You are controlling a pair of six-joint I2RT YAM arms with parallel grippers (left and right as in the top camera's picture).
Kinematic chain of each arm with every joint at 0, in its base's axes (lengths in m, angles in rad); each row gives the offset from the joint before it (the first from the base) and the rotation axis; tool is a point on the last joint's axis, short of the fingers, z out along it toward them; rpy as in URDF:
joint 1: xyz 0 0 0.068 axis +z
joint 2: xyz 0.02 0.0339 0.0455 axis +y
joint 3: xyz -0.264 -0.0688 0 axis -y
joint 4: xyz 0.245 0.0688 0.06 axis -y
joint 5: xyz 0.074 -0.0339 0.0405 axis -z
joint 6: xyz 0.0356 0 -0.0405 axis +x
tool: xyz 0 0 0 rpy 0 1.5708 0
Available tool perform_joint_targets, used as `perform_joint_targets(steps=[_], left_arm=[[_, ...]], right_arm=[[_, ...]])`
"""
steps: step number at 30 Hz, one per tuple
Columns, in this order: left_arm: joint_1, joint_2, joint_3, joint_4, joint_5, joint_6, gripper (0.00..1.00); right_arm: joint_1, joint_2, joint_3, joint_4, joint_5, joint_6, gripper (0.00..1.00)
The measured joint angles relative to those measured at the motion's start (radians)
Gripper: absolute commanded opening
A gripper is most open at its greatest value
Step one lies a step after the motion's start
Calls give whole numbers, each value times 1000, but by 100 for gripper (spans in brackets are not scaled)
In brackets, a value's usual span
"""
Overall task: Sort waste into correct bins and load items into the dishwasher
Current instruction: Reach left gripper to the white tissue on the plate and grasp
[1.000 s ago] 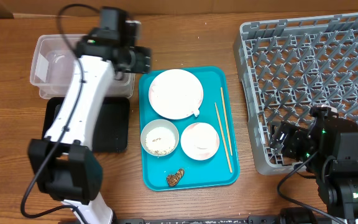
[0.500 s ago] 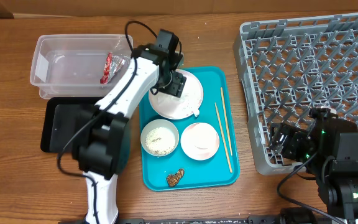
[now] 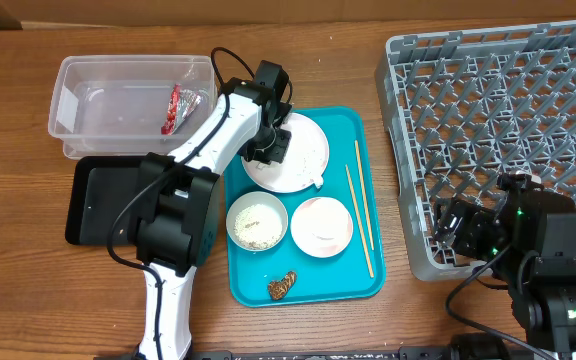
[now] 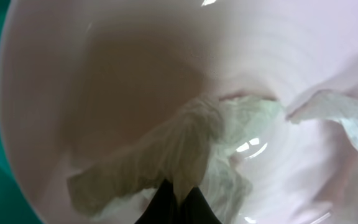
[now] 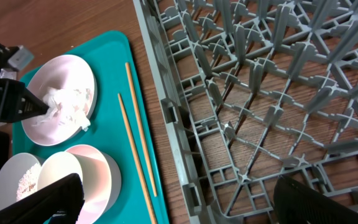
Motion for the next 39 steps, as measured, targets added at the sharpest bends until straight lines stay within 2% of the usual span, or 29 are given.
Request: perform_joint_targets(steps=[7, 15, 16, 18, 21, 25, 31, 39], left_arm=[[41, -107, 92, -47, -15, -11, 4], [222, -323, 145, -16, -61, -11, 5], [248, -328, 145, -14, -68, -11, 12], [291, -325, 145, -13, -77, -10, 37], [331, -304, 144, -8, -83, -27, 55], [352, -283, 143, -8, -62, -45, 56], [327, -280, 143, -8, 45, -53, 59], [160, -280, 134, -6, 97, -52, 60]], right_arm=[[0, 0, 0, 0, 0, 0, 100], [0, 0, 0, 0, 0, 0, 100], [0, 0, 0, 0, 0, 0, 100], [0, 0, 0, 0, 0, 0, 100], [0, 0, 0, 0, 0, 0, 100], [0, 0, 0, 0, 0, 0, 100], [0, 0, 0, 0, 0, 0, 100], [0, 0, 0, 0, 0, 0, 100]])
